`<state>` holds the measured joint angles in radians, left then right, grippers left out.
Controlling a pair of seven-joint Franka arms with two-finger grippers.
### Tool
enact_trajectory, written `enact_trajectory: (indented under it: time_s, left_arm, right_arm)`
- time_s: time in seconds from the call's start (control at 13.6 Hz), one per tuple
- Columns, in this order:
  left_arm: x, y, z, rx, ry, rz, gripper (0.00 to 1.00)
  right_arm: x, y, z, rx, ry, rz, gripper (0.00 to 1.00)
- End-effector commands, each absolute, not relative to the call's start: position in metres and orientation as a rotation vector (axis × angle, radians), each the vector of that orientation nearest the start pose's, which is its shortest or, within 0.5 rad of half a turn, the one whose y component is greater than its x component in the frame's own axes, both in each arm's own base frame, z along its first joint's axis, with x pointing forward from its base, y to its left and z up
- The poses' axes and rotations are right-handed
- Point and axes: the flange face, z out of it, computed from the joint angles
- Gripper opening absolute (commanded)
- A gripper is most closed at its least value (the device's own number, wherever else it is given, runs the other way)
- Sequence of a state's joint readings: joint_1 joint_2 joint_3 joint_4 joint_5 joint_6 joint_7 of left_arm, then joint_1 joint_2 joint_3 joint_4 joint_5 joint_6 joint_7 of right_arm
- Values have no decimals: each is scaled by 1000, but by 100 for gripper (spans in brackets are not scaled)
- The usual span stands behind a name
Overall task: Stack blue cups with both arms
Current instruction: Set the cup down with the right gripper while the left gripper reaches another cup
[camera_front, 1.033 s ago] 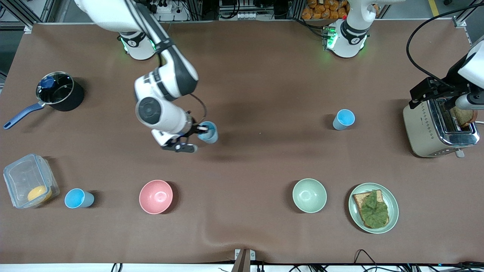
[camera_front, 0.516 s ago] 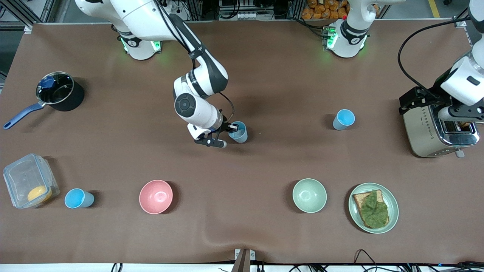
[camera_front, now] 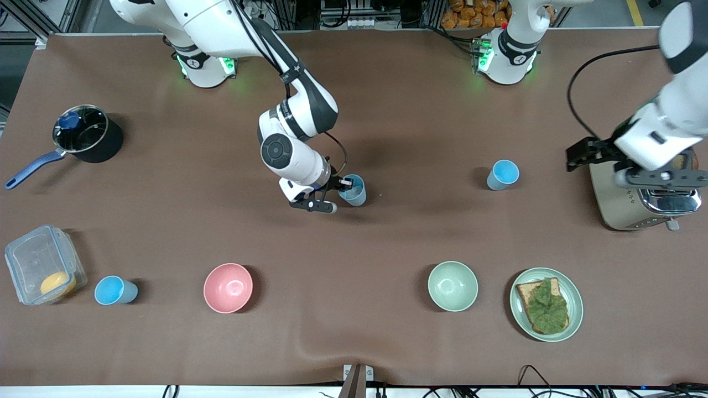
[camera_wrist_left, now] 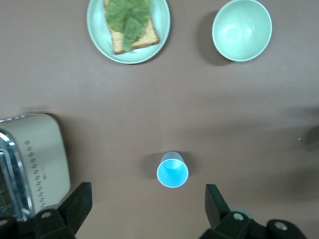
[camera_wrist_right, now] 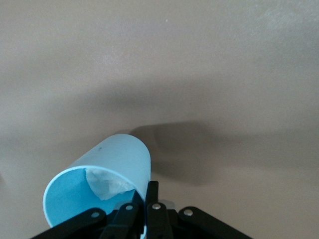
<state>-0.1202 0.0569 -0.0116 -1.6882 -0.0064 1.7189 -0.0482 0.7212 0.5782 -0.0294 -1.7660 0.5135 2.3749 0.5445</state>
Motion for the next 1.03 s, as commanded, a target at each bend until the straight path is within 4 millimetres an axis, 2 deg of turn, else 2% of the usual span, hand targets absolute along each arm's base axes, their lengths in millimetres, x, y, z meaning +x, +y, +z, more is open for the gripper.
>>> enact_trajectory:
  time_s: [0.0,0.07,0.15,0.22,0.3,0.52,0.66,0.81,0.96]
  left_arm:
    - [564,-88,515,-3193,97,32,100]
    - [562,-96,503,-3204,106,37,100]
    - [558,-103,489,-3203,117,40,100]
    - [553,-109,476,-3204,97,37,100]
    - [549,-116,461,-3204,64,32,100]
    - [533,-134,418,-3200,37,43,100]
    - [521,-142,389,-3198,64,36,100]
    - [508,-147,361,-3210,63,41,100]
    - [496,-155,335,-3243,34,51,100]
  right_arm:
    - [506,435,238,-2818,296,257,0]
    - [507,432,238,-2817,307,259,8]
    - [509,430,238,-2816,315,261,28]
    - [507,433,241,-2813,314,259,79]
    - [507,434,245,-2811,307,258,100]
    - [514,422,285,-2801,296,310,100]
    - [533,385,329,-2801,329,341,100]
    - [554,347,381,-2820,344,376,100]
    - [571,312,435,-2926,308,379,100]
